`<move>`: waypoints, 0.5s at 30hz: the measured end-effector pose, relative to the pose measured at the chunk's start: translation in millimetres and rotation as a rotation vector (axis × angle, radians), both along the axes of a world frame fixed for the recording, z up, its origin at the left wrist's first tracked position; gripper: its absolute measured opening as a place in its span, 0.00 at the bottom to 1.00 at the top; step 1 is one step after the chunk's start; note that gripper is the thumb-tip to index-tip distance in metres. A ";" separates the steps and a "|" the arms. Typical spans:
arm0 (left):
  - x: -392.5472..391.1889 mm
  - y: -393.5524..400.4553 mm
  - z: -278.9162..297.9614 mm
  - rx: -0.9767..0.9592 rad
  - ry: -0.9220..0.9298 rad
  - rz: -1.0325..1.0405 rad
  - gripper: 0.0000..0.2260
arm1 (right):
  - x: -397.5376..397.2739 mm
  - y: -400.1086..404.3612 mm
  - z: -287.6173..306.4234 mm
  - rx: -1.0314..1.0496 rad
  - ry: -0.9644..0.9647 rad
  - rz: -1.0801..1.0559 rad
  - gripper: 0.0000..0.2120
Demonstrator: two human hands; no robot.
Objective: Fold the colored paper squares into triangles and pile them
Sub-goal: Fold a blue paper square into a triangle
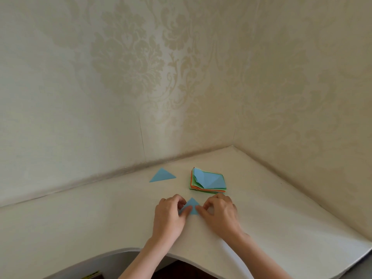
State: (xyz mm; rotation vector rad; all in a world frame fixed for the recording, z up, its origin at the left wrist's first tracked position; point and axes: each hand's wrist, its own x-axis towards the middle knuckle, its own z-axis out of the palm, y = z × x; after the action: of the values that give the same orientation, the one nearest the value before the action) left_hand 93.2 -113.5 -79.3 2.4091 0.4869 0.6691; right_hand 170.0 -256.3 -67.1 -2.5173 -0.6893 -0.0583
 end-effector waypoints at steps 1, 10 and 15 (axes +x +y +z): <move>0.2 -1.1 -0.2 0.008 0.001 0.011 0.08 | -0.3 0.8 0.8 -0.015 -0.001 -0.006 0.13; -3.1 5.4 4.7 -0.065 0.031 -0.014 0.06 | 4.6 1.3 -1.3 0.084 0.108 -0.033 0.11; -12.3 17.7 5.7 -0.094 0.035 0.003 0.07 | 9.0 -2.9 -2.6 0.135 0.161 -0.005 0.12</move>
State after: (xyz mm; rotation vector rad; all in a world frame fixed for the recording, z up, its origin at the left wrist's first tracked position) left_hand 80.9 -95.8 -73.7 2.3356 0.5253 0.5936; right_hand 179.0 -259.2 -69.7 -2.3637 -0.5940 0.0924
